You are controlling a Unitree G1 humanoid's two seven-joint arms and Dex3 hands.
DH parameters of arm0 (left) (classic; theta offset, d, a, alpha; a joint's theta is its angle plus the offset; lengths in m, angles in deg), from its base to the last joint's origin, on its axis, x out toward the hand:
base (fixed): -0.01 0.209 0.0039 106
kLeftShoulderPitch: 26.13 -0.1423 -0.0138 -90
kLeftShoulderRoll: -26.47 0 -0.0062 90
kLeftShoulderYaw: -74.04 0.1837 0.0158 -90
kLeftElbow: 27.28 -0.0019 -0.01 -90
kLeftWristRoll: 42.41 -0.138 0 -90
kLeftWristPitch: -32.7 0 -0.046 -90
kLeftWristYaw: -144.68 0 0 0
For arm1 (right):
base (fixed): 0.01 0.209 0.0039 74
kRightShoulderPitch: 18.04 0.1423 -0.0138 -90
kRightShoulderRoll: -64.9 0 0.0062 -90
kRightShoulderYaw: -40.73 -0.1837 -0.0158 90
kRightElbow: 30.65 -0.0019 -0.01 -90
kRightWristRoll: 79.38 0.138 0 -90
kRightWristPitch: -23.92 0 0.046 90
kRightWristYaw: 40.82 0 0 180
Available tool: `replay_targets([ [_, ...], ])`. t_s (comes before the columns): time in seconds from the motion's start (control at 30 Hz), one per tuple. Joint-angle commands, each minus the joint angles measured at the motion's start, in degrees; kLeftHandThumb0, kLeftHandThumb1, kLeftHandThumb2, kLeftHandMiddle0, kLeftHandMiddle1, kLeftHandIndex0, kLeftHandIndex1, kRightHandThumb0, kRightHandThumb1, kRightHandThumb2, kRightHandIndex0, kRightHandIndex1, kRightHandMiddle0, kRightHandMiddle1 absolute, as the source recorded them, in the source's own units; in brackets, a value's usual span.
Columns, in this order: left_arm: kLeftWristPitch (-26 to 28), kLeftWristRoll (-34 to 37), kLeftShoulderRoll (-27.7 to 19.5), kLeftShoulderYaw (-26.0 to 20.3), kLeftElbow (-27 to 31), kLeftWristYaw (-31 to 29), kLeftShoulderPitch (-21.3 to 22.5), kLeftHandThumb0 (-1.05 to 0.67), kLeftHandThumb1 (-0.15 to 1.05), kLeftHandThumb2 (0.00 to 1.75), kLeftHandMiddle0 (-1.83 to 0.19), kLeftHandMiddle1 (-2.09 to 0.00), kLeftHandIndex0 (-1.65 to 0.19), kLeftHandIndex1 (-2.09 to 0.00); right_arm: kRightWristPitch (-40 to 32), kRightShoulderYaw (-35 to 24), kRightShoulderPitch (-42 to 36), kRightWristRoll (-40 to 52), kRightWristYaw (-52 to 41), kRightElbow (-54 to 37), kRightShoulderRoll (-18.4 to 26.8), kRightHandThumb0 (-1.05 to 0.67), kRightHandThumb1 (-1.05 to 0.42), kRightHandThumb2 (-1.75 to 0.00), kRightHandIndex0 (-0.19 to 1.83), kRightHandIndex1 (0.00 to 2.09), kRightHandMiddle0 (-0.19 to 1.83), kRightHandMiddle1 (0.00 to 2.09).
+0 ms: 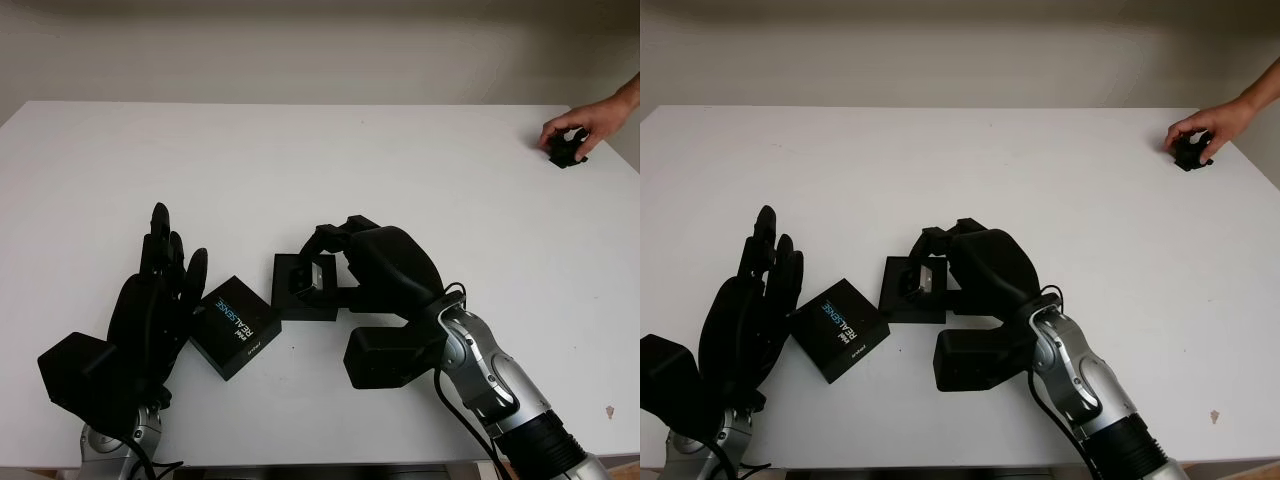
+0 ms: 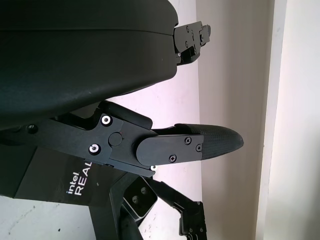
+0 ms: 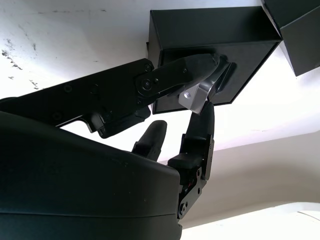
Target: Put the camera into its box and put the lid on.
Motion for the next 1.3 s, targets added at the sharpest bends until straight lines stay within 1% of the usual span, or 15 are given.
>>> replay_targets([
  [0.0,-0.1,-0.2,-0.1,0.0,-0.4,-0.3,-0.8,-0.74,1.05,0.45,0.19,-0.05,0.19,-0.05,0.4,-1.0,-0.3,3.3,-0.3,1.1,-1.6,-0.37,-0.91,-0.05,0.22,0.88,0.51,1.31],
  [0.17,0.3,-0.2,-0.1,-0.1,-0.1,-0.2,-0.8,-0.74,1.05,0.46,0.18,-0.05,0.18,-0.05,-1.5,-4.5,0.3,12.8,-2.5,2.0,-5.0,-0.33,-0.90,-0.05,0.19,0.90,0.44,1.44],
  [0.3,0.4,0.0,-0.1,-0.1,-0.1,-0.3,-0.8,-0.74,1.05,0.46,0.19,-0.05,0.19,-0.05,-2.6,-6.2,1.4,16.9,-4.6,1.6,-5.7,-0.34,-0.91,-0.06,0.17,0.88,0.40,1.50],
  [0.47,0.2,-0.4,-0.1,0.0,-0.2,0.0,-0.5,-0.74,1.05,0.46,0.18,-0.06,0.18,-0.05,-3.7,-7.3,2.5,18.5,-5.9,-0.1,-5.8,-0.36,-0.91,-0.05,0.17,0.86,0.41,1.50],
  [0.6,0.5,-0.2,-0.2,-0.1,-0.3,-0.1,-0.3,-0.74,1.05,0.46,0.18,-0.06,0.18,-0.05,-2.5,-7.6,2.7,19.5,-5.8,0.2,-5.9,-0.35,-0.91,-0.06,0.18,0.85,0.40,1.50],
  [1.0,0.4,0.1,-0.3,-0.3,-0.6,-0.4,0.2,-0.74,1.05,0.45,0.18,-0.05,0.19,-0.05,-2.3,-7.7,2.8,20.1,-5.9,-0.6,-6.2,-0.36,-0.91,-0.05,0.16,0.92,0.39,1.54],
  [1.17,0.4,-0.2,-0.5,-0.2,-0.8,-0.4,0.4,-0.75,1.05,0.45,0.19,-0.05,0.19,-0.05,-3.8,-7.9,2.3,22.0,-7.6,-1.2,-6.6,-0.35,-0.91,-0.06,0.14,0.92,0.39,1.53],
  [1.27,0.3,-0.5,-0.5,-0.2,-0.9,-0.2,0.4,-0.75,1.05,0.46,0.18,-0.06,0.18,-0.06,-8.3,-8.3,2.7,24.6,-11.3,-1.6,-6.8,-0.35,-0.93,-0.06,0.10,0.91,0.34,1.57],
])
